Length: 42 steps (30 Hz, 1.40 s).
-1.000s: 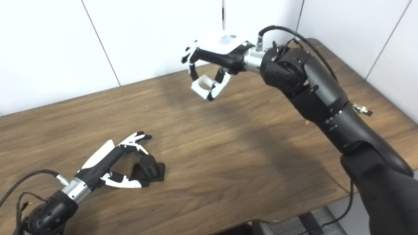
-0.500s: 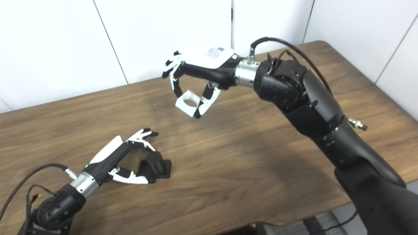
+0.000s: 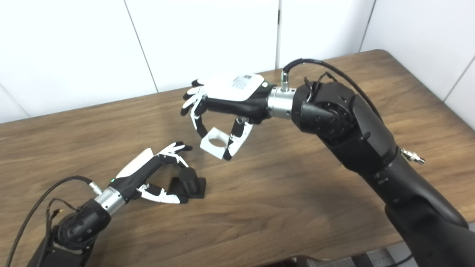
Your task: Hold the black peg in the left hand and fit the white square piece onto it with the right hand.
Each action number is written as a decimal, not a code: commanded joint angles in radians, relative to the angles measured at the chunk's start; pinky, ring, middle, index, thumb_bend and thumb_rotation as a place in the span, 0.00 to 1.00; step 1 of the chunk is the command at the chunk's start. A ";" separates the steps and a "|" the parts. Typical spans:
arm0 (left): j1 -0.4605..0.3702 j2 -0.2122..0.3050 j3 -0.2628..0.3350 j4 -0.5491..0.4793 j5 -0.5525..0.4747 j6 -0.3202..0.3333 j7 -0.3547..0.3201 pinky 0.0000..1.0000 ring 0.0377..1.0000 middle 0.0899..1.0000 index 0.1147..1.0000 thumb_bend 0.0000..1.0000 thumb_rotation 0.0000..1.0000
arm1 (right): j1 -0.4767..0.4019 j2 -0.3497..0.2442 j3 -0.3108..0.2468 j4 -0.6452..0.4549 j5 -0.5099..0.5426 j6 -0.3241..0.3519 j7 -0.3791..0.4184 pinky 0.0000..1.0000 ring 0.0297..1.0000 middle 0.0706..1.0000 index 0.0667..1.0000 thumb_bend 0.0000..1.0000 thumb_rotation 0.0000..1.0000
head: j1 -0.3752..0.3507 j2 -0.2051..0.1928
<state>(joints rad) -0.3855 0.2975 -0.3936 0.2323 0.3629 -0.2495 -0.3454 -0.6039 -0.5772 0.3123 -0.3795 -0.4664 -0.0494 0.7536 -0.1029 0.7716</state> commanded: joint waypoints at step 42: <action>-0.001 -0.066 -0.065 0.008 0.073 0.109 0.015 1.00 1.00 0.93 0.42 0.52 0.07 | -0.038 0.092 0.021 0.158 0.015 -0.129 -0.055 0.96 0.91 0.82 0.44 0.52 0.15 | 0.201 0.031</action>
<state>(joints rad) -0.3975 0.2319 -0.4325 0.2278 0.3929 -0.1685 -0.3090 -0.6034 -0.4927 0.3431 -0.2183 -0.4576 -0.1587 0.7319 0.0966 0.8007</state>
